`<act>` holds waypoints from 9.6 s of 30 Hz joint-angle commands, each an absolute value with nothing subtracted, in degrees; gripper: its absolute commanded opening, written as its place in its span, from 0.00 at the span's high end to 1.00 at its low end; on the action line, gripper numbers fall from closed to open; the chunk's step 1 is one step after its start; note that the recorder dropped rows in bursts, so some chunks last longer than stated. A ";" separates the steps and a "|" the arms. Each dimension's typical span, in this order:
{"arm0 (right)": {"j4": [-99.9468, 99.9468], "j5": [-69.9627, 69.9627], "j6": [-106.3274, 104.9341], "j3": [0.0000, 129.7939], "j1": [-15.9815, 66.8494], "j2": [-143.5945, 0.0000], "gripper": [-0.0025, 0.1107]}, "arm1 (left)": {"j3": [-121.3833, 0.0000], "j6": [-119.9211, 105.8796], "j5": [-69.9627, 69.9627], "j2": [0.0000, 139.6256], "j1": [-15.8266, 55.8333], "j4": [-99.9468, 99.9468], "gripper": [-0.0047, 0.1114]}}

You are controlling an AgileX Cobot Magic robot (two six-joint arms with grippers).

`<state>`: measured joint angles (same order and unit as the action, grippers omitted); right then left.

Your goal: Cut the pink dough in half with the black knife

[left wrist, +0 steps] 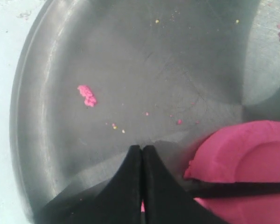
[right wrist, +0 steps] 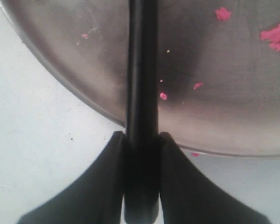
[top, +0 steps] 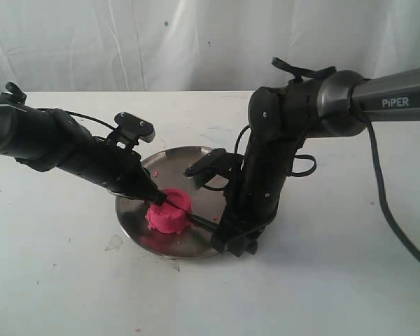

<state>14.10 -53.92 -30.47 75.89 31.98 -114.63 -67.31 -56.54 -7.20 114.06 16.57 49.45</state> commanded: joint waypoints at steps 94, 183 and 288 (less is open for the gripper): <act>3.14 -55.26 -12.85 75.87 31.90 -110.50 0.98 | -53.69 -55.40 -5.60 86.01 16.67 48.97 0.96; -7.32 -55.16 -8.47 94.80 28.52 -126.50 0.97 | -53.69 -55.05 -4.27 86.01 16.67 48.97 0.96; 1.88 -9.81 -3.89 27.37 5.97 -20.80 0.98 | -28.40 -7.52 -25.21 9.87 -10.71 12.80 0.96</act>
